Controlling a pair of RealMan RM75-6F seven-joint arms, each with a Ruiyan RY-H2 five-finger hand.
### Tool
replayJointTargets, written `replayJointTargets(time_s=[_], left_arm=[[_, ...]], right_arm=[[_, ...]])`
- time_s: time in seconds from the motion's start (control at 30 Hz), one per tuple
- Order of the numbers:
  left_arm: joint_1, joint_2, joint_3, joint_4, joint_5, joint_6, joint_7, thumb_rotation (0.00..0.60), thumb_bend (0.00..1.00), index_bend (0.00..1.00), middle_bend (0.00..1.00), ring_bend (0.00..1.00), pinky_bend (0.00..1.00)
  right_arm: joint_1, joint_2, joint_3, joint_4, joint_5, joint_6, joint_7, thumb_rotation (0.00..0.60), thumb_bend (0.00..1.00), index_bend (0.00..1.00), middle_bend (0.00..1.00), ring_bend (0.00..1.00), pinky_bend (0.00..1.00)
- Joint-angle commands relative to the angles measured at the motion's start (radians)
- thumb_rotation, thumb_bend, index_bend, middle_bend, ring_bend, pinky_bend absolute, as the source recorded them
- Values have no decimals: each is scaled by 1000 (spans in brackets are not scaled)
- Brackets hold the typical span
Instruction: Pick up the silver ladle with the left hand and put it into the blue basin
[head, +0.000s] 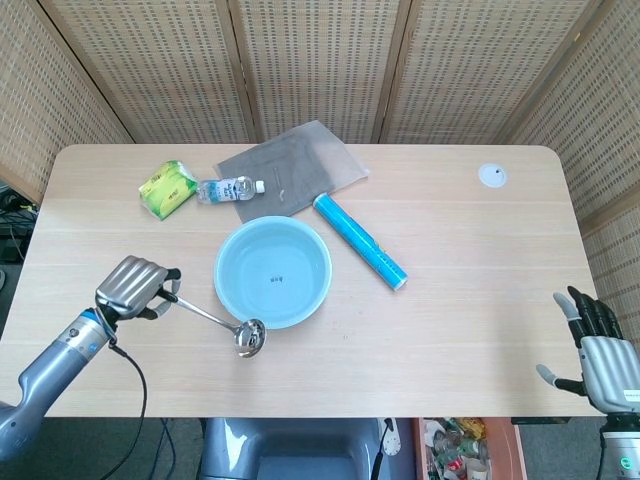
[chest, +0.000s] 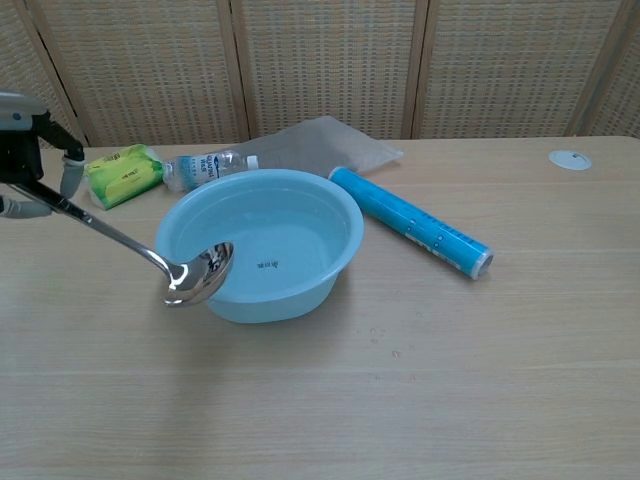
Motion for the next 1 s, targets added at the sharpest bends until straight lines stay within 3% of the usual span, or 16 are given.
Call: replayJointTargets(time_s=[0.03,0.2,0.33,0.63,1.0], left_arm=[[-155,44,-60,-39,-235,-95,129,600,487,932,941,908,966],[-298,-6,-41,35,-442,-125,236,600,489,931,941,908,966],[-424,-102,-1,168,-608,-171,292,600,508,932,941,908,966],[-569,-253,100,369,-757,-227,352,600,507,932,941,908,966],[-728,-380,239,505,-916,-217,469,600,509,932,941,908,966]], right_arm=[[7,-4,7,5,22,-16,-10,600,0,0,0,0,0],[16,-7,18,11,50,-36,-10,600,0,0,0,0,0],[26,-14,30,22,73,-49,-17,600,0,0,0,0,0],[38,-41,40,66,80,-51,-26,600,0,0,0,0,0],[33,-66,44,99,61,-22,-14,600,0,0,0,0,0]])
